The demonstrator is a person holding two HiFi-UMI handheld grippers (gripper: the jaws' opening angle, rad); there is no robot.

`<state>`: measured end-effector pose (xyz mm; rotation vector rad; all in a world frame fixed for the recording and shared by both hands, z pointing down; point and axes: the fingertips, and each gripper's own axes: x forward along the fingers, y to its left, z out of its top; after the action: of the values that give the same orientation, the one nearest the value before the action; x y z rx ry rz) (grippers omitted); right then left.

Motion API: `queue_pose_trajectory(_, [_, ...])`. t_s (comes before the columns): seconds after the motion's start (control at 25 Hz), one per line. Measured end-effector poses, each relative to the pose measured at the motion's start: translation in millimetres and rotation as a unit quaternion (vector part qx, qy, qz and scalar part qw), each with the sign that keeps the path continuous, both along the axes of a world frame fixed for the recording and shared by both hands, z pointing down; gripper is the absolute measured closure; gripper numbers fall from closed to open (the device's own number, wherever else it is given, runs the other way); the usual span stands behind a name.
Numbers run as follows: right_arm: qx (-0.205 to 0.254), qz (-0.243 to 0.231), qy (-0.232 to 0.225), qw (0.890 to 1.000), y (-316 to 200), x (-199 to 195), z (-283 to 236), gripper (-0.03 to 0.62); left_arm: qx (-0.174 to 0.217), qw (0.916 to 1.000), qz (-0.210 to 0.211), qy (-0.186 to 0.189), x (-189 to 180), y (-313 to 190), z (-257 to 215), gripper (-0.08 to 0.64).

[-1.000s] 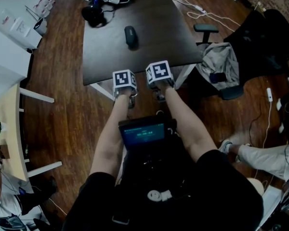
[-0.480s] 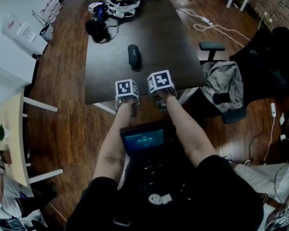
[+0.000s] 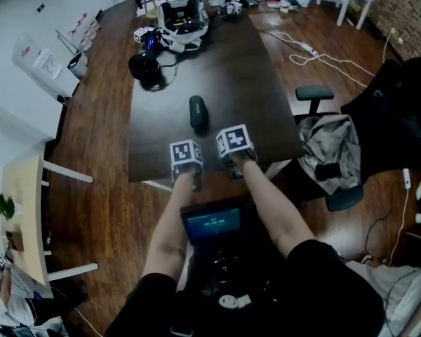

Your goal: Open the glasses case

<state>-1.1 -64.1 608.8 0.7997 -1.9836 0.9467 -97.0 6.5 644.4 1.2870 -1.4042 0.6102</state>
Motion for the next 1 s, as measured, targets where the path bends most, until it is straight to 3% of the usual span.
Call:
queue_pose_trajectory(0.24, [-0.019,-0.007,-0.002,1.000,-1.4,-10.6,3.6,0.577,-0.015,0.9998,-0.001,-0.010,-8.7,-1.4,-3.9,0.561])
queue_pose_trajectory(0.52, [-0.023,-0.008,-0.010,1.000,-18.7,-37.6,12.4,0.577,0.019,0.9998,0.002,0.006,-31.2,-36.6,12.0,0.561])
queue_pose_trajectory(0.72, [-0.039,0.013,0.003,0.999,-33.7,-48.4,19.0,0.577,-0.026,0.9995,0.013,0.012,-52.9,-42.4,16.9,0.561])
queue_pose_trajectory(0.84, [-0.035,0.027,0.010,0.999,-53.8,-53.9,17.3,0.577,0.022,0.9991,0.021,0.030,-59.7,-87.5,15.1,0.561])
queue_pose_trajectory(1.0, [0.006,0.042,0.012,0.999,-90.3,-66.0,17.4,0.577,0.032,0.9979,0.041,0.038,-69.0,-117.6,14.7,0.561])
